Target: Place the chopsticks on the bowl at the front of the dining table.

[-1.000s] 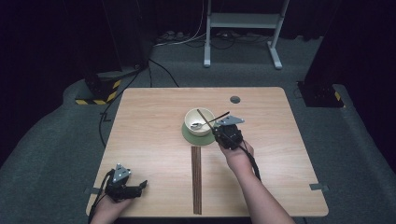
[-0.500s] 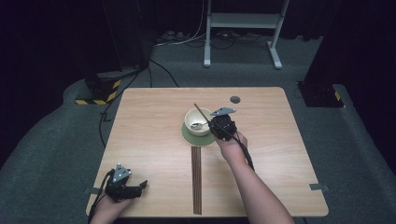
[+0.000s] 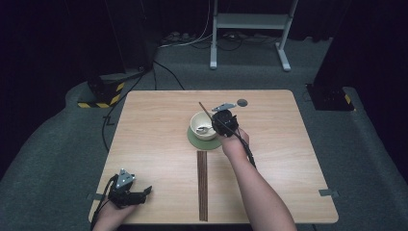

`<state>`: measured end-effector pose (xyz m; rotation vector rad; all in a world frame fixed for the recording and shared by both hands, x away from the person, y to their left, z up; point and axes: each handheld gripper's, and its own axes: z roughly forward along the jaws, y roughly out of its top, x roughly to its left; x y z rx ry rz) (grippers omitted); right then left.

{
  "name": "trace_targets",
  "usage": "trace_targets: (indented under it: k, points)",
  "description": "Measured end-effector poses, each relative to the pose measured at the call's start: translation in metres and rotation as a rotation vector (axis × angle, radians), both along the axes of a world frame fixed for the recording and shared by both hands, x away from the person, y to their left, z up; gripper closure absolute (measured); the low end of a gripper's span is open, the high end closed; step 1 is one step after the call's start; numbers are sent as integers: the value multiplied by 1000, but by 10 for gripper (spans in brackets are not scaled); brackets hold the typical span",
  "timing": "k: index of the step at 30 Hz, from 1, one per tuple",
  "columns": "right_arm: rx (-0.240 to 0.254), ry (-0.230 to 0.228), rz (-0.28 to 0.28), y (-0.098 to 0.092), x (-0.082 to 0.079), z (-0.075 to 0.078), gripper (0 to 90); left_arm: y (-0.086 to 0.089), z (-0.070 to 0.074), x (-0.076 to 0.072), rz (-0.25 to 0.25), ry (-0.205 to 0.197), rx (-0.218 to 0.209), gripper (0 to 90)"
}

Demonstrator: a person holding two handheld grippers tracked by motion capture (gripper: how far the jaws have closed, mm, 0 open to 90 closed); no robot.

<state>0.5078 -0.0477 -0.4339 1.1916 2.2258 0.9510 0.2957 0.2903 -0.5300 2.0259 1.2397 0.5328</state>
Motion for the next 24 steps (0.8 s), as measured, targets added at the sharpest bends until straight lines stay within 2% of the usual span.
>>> trace_targets:
  k: [12, 15, 20, 24]
  points:
    - [-19, 25, -15, 19, 12, -4, 842, 0, 0, 0, -1, 0, -4, 142]
    - [-22, 26, -17, 22, 14, -10, 842, 0, 0, 0, -3, -2, 3, 143]
    - [-21, 54, -25, 20, 17, -13, 842, 0, 0, 0, -5, -4, 4, 144]
    - [-19, 52, -28, 19, 20, -14, 842, 0, 0, 0, -7, -3, 3, 142]
